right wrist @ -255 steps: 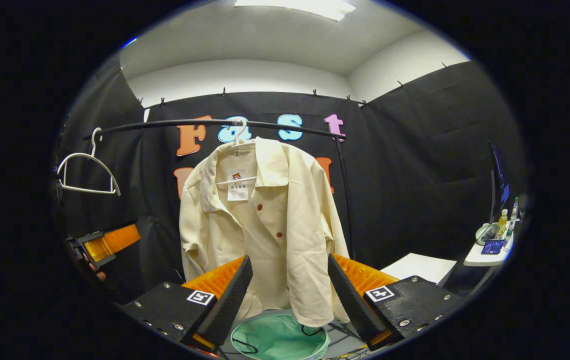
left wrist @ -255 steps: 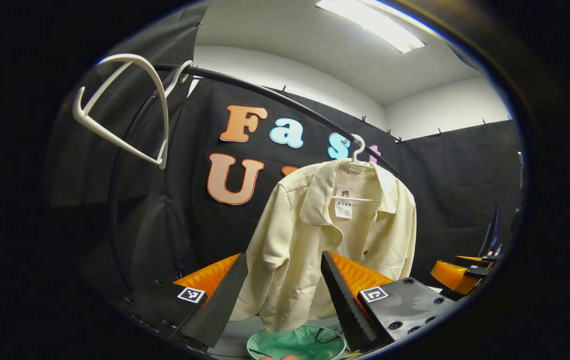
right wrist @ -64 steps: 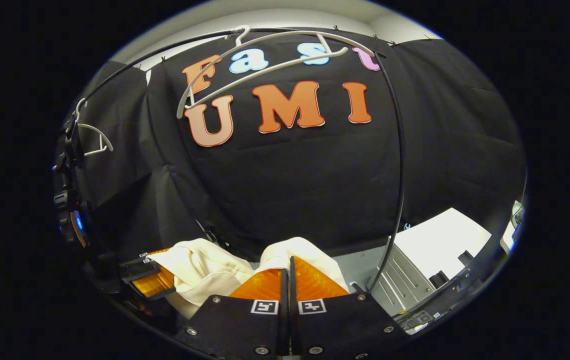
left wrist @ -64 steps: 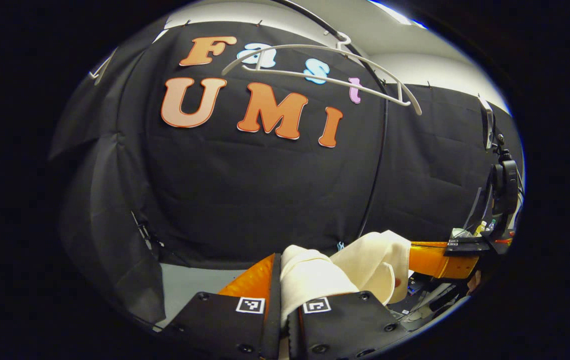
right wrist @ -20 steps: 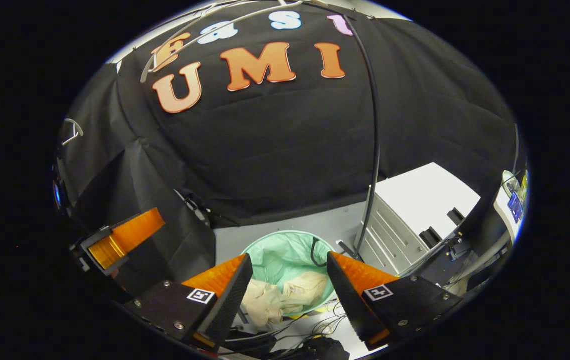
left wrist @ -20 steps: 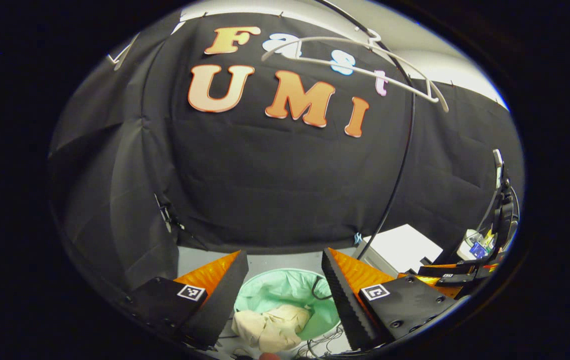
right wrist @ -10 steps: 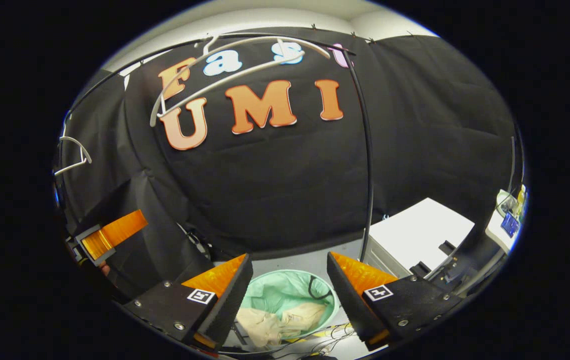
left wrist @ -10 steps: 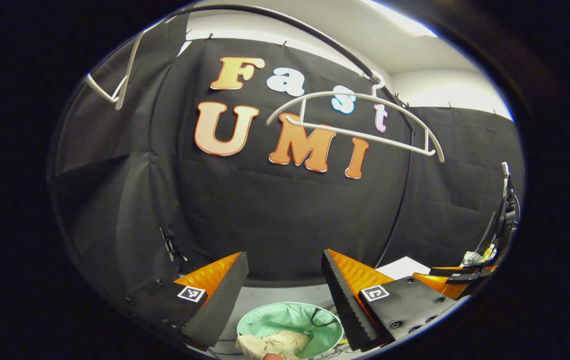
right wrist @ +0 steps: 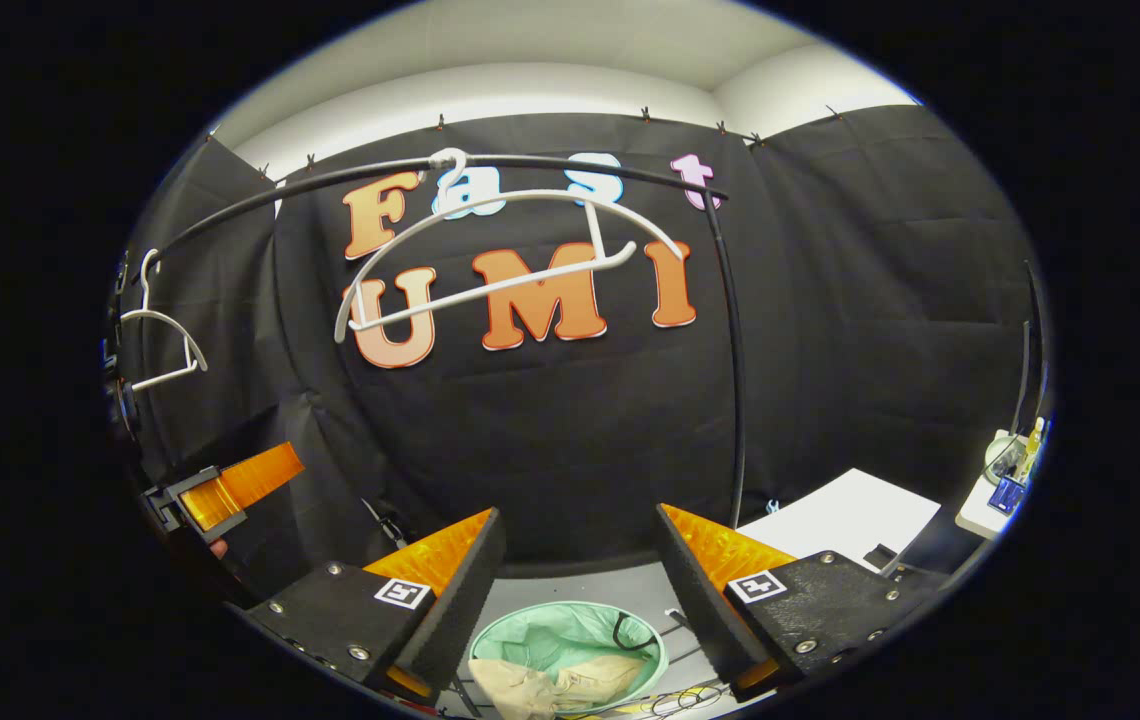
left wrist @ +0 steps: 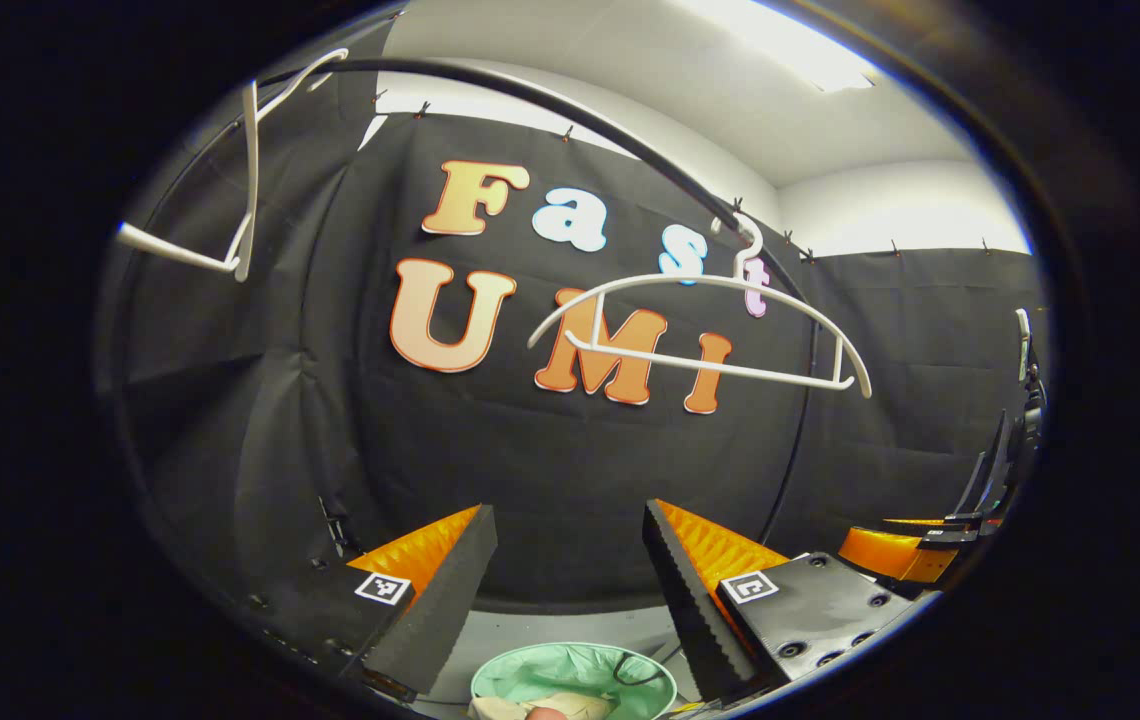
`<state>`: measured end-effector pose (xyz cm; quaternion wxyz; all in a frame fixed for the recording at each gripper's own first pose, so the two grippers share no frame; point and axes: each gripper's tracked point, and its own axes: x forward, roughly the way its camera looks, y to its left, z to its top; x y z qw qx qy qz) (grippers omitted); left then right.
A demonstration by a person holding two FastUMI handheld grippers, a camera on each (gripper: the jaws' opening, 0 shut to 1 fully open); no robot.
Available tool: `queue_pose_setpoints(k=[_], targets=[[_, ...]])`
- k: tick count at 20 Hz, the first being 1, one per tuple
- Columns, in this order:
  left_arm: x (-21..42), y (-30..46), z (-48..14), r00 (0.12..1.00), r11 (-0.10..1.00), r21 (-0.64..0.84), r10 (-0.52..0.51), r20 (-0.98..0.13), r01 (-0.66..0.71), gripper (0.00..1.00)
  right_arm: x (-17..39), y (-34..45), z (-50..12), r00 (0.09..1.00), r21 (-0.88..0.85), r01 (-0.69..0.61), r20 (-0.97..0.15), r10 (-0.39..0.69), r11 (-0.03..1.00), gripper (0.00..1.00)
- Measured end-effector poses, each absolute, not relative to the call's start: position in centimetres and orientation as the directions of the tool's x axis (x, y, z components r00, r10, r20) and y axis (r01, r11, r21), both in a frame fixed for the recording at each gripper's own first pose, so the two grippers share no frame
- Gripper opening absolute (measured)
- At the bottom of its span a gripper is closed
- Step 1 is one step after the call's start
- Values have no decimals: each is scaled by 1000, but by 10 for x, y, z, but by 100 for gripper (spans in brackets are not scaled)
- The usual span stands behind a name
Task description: Grasp the clothes on the hanger with both hands and then place them into the laundry hamper below.
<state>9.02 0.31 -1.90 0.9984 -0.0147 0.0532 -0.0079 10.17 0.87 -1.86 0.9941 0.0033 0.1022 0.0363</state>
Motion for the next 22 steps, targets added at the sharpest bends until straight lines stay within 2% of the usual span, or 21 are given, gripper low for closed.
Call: queue_pose_setpoints(k=[1, 5, 6, 7, 11, 12, 15, 16, 20, 21, 22], targets=[[90, 3, -10, 996, 1000, -24, -17, -89, 14, 94, 100, 8, -10, 980, 9, -71, -187, 71, 997, 93], [91, -5, 22, 1000, 1000, -10, -24, -20, 23, 97, 99, 7, 17, 989, 21, -75, -126, 77, 997, 92], [90, -8, 28, 1000, 1000, -13, -24, -13, 24, 100, 98, 5, 25, 991, 21, -72, -111, 74, 997, 92], [89, -9, 32, 1000, 999, -17, -27, -8, 27, 97, 96, 3, 31, 993, 19, -70, -96, 72, 997, 93], [86, -16, 36, 999, 999, -18, -39, 2, 39, 96, 90, -4, 51, 997, 14, -62, -50, 63, 998, 93], [85, -17, 38, 999, 999, -16, -39, 4, 39, 93, 89, -7, 55, 997, 12, -62, -42, 62, 998, 93], [84, -20, 42, 999, 999, -27, -41, 12, 41, 94, 89, -11, 66, 998, 4, -56, -21, 57, 998, 93], [82, -18, 44, 999, 999, -34, -40, 15, 41, 97, 90, -11, 69, 998, 3, -57, -12, 57, 998, 92], [82, -14, 48, 999, 998, -49, -28, 27, 29, 93, 90, -13, 66, 998, 24, -63, -6, 63, 998, 92], [81, -13, 49, 999, 999, -48, -24, 29, 25, 96, 90, -13, 63, 998, 28, -64, -12, 64, 998, 93], [80, -14, 48, 999, 999, -45, -23, 30, 25, 93, 91, -14, 62, 998, 27, -64, -15, 65, 998, 93]])
